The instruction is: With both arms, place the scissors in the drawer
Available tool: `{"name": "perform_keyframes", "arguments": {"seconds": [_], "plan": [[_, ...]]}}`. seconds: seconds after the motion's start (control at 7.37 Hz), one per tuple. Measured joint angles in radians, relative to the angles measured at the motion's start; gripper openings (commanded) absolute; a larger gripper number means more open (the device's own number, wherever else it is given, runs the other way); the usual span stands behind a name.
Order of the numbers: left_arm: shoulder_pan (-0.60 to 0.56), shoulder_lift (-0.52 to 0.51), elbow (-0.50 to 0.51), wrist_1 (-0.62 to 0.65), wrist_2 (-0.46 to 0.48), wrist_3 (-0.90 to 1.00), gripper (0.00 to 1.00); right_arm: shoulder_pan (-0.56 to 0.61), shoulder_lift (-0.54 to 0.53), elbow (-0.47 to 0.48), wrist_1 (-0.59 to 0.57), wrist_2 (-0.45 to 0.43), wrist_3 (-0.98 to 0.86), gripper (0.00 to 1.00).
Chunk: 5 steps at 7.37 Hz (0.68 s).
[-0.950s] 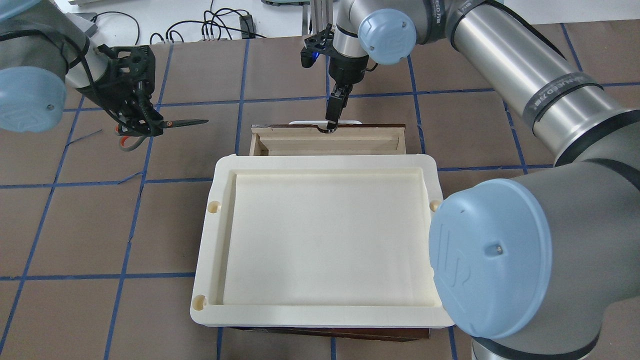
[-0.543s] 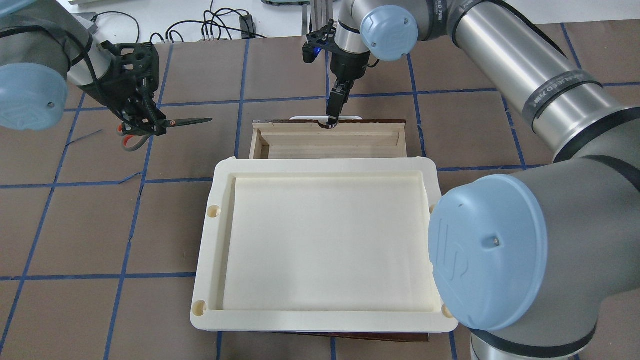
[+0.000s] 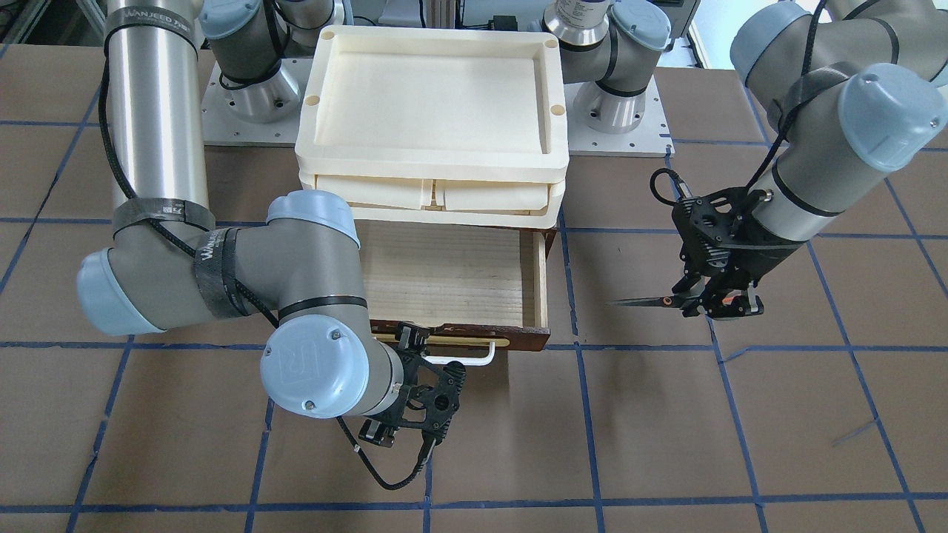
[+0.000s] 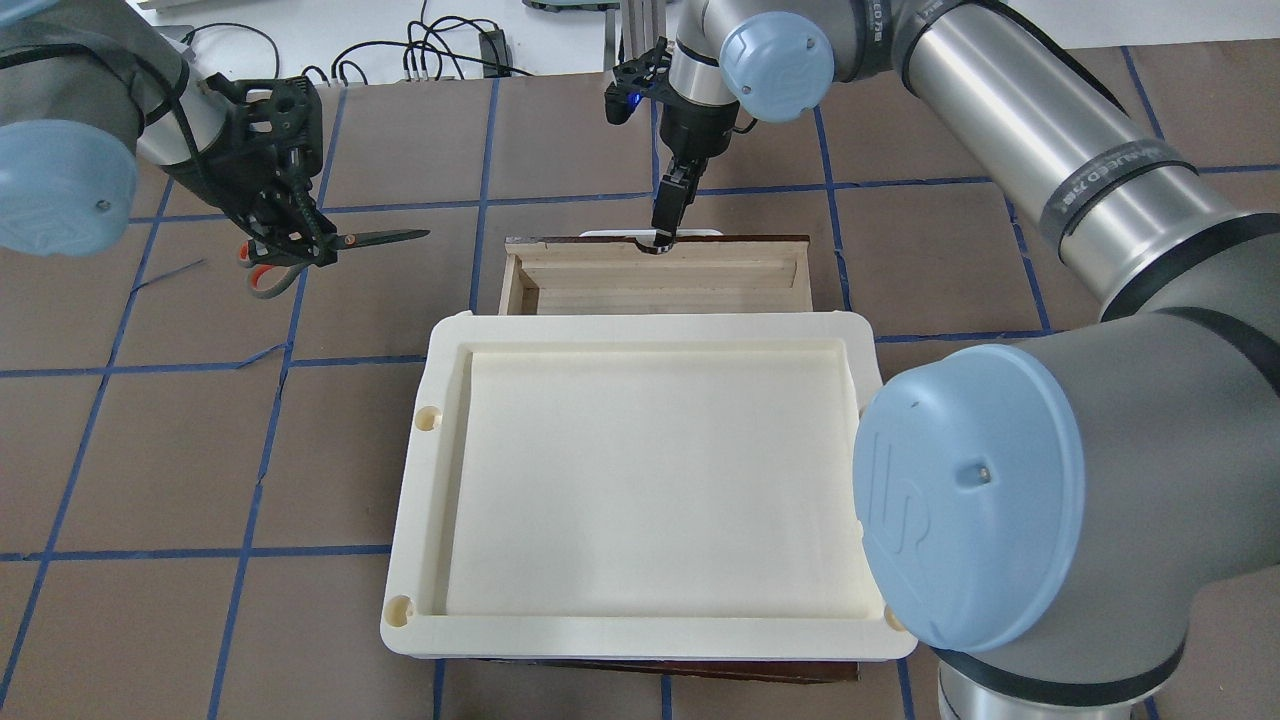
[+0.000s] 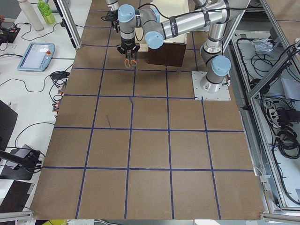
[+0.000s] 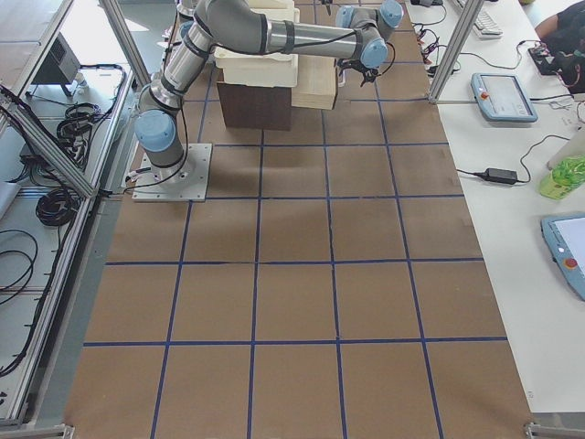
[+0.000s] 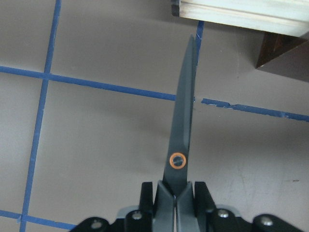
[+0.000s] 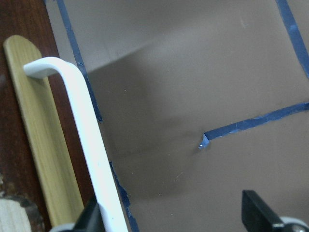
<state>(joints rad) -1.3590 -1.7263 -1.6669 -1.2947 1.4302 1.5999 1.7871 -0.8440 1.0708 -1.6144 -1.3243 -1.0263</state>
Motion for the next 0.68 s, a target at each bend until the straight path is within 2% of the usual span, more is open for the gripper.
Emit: {"name": "perform_keyframes", "arguments": {"seconds": [0.68], "plan": [[-0.019,0.002,0.016,-0.017,0.0,-0.03,0.09,-0.002,-0.053,0.009,0.001,-0.002,0.015,1.0]]}}
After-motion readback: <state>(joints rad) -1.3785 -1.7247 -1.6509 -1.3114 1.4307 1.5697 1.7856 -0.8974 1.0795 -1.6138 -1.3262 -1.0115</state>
